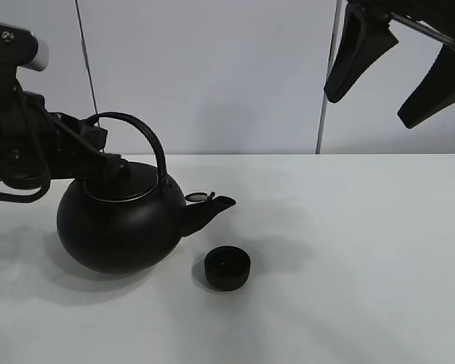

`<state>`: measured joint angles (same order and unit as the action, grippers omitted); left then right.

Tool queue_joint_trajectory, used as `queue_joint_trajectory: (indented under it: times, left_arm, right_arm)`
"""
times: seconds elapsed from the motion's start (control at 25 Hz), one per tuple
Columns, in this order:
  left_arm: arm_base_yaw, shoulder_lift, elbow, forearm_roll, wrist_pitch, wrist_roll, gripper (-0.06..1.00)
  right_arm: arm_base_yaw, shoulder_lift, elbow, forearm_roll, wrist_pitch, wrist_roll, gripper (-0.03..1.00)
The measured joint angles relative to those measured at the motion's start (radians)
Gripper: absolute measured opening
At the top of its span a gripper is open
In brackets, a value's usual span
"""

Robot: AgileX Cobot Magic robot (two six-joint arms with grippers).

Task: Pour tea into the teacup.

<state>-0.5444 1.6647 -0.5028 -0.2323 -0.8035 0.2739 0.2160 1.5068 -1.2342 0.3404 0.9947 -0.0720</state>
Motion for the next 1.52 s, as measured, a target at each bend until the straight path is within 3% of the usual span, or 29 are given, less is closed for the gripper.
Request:
queue_joint_trajectory:
  times: [0.36,1.52]
  left_arm:
    - [0.000,0.000,0.000,-0.043,0.016,0.101,0.14]
    - [0.000,0.003,0.000,-0.051,0.058,0.299,0.12]
  right_arm:
    - [0.000,0.000,0.000,0.000,-0.021,-0.001,0.58]
    - [0.000,0.000,0.000,0.000,-0.023,-0.001,0.58]
